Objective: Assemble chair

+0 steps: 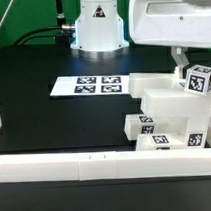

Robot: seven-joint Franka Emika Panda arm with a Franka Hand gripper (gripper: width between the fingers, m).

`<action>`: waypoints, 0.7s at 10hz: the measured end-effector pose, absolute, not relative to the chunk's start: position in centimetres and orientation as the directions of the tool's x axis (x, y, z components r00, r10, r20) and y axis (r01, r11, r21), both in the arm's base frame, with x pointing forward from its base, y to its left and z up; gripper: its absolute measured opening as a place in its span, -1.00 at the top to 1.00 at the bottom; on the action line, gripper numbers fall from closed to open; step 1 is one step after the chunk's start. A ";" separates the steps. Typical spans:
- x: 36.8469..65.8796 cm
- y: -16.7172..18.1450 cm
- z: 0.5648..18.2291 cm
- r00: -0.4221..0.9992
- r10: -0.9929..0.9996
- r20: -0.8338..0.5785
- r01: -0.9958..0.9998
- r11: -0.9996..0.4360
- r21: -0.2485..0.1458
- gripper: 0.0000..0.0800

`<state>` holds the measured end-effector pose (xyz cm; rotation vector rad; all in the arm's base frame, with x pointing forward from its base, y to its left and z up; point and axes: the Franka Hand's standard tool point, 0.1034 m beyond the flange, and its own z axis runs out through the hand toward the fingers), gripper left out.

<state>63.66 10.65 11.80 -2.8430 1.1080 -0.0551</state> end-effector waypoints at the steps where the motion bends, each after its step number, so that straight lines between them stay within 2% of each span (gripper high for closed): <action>1: 63.7 10.7 11.8 0.721 -0.693 -0.002 -0.690 -0.717 -0.099 0.29; 2: 63.7 10.7 11.8 0.733 -0.680 0.000 -0.677 -0.730 -0.099 0.29; 4: 63.9 10.6 11.9 0.790 -0.614 0.013 -0.610 -0.787 -0.098 -0.46; 5: 63.8 10.6 11.8 0.825 -0.564 0.019 -0.560 -0.823 -0.096 -0.46; 6: 63.8 10.6 11.8 0.871 -0.490 0.027 -0.486 -0.869 -0.094 -0.60; 7: 63.9 10.6 11.8 0.900 -0.434 0.033 -0.430 -0.898 -0.092 -0.60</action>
Offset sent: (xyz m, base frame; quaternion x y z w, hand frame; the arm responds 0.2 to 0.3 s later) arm 0.0158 -0.0124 0.0044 -0.0164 0.0431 -0.1336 0.9900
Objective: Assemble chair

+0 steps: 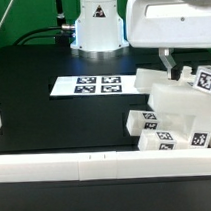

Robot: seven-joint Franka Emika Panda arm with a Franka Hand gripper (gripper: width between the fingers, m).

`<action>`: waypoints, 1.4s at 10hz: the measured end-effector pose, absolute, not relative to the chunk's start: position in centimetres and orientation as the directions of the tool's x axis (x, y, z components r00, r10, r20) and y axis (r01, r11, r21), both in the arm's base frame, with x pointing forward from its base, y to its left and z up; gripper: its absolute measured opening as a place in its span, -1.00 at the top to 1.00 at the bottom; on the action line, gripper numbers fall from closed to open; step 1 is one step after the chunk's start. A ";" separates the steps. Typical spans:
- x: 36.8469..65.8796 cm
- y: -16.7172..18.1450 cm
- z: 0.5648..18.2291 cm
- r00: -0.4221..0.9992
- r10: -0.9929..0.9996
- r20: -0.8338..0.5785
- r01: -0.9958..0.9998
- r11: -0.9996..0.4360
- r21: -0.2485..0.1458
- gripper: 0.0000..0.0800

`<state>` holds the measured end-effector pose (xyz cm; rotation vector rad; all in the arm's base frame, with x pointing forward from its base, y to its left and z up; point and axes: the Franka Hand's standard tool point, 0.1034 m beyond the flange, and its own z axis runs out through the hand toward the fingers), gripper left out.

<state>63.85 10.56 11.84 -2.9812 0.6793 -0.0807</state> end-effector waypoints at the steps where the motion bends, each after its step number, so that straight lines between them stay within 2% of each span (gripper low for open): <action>1: 63.9 10.4 11.8 0.933 -0.357 0.042 -0.353 -0.932 -0.086 -0.62; 2: 63.9 9.8 11.7 0.980 -0.188 0.060 -0.184 -0.981 -0.067 -0.62; 8: 64.2 6.8 11.6 0.959 0.273 0.081 0.275 -0.961 -0.025 -0.62; 14: 64.0 9.4 11.8 0.973 0.217 0.076 0.220 -0.974 -0.045 -0.62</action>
Offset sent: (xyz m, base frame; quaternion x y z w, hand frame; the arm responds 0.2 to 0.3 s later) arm 0.0014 -0.0209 0.0000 0.0260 -0.0140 -0.2240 0.9741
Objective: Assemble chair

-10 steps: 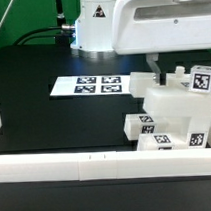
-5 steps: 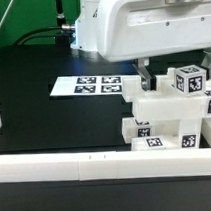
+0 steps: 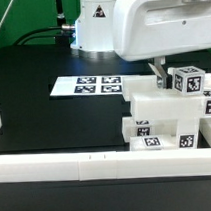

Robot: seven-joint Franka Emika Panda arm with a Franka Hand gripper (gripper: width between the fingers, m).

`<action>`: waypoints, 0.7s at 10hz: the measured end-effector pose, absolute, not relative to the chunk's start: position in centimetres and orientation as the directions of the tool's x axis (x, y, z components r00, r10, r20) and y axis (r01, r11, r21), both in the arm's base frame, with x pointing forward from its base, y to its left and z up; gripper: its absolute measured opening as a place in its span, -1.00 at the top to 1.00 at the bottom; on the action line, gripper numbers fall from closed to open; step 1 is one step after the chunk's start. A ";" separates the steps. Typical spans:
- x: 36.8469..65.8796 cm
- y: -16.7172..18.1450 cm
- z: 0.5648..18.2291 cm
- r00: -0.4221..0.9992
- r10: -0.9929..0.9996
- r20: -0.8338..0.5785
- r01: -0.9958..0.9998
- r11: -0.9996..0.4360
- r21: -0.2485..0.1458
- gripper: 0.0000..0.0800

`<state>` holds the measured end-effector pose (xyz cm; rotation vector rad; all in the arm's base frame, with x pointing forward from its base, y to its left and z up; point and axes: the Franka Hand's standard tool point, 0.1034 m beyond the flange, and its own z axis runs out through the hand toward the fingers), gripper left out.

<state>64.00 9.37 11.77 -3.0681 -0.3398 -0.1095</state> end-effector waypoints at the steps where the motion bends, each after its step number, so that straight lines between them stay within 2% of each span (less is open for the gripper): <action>1: 64.0 9.2 11.8 0.975 0.209 0.075 0.212 -0.976 -0.045 -0.62; 2: 64.0 8.7 11.7 0.977 0.203 0.071 0.206 -0.978 -0.044 -0.52; 3: 64.0 8.3 11.7 0.978 0.196 0.070 0.200 -0.979 -0.044 -0.52; 5: 64.1 7.9 11.5 0.977 0.197 0.079 0.201 -0.979 -0.041 0.16; 6: 64.1 7.9 11.5 0.977 0.197 0.079 0.200 -0.979 -0.041 0.16; 7: 64.1 7.9 11.5 0.979 0.187 0.079 0.190 -0.981 -0.042 0.30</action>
Offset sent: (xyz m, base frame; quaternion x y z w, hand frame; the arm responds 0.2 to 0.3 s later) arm 0.0000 -0.0124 -0.0005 0.0005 0.0042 -0.0070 1.0000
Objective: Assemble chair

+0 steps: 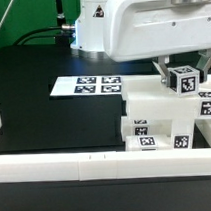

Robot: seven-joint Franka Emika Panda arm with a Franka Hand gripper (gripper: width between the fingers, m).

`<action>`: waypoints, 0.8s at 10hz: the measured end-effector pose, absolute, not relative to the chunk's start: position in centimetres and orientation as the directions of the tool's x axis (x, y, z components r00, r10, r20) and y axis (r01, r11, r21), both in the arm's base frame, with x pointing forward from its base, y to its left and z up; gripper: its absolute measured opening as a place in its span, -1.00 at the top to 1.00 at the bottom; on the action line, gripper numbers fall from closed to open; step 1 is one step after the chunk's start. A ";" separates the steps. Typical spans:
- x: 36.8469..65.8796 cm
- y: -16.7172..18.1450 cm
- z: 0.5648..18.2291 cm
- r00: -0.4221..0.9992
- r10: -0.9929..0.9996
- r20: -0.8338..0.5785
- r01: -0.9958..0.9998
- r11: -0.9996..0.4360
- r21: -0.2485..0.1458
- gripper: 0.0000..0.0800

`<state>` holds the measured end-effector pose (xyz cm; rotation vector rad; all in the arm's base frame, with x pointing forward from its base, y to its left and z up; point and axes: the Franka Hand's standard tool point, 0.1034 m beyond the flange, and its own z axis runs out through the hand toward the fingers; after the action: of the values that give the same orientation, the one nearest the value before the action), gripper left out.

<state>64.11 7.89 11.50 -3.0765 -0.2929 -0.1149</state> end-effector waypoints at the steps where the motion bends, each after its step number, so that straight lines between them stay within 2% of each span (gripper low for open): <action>1: 64.1 7.9 11.5 0.983 0.167 0.078 0.170 -0.984 -0.043 0.30; 3: 64.1 7.9 11.5 0.991 0.113 0.075 0.117 -0.992 -0.050 0.30; 8: 64.4 8.1 11.4 0.956 -0.284 0.070 -0.278 -0.957 -0.087 0.30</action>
Offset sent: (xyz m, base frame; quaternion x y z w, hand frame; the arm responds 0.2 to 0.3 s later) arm 0.0008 -0.0119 -0.0083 -0.0036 -0.0091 0.2267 0.9739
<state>64.38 8.06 11.44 -3.0321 0.4359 -0.1256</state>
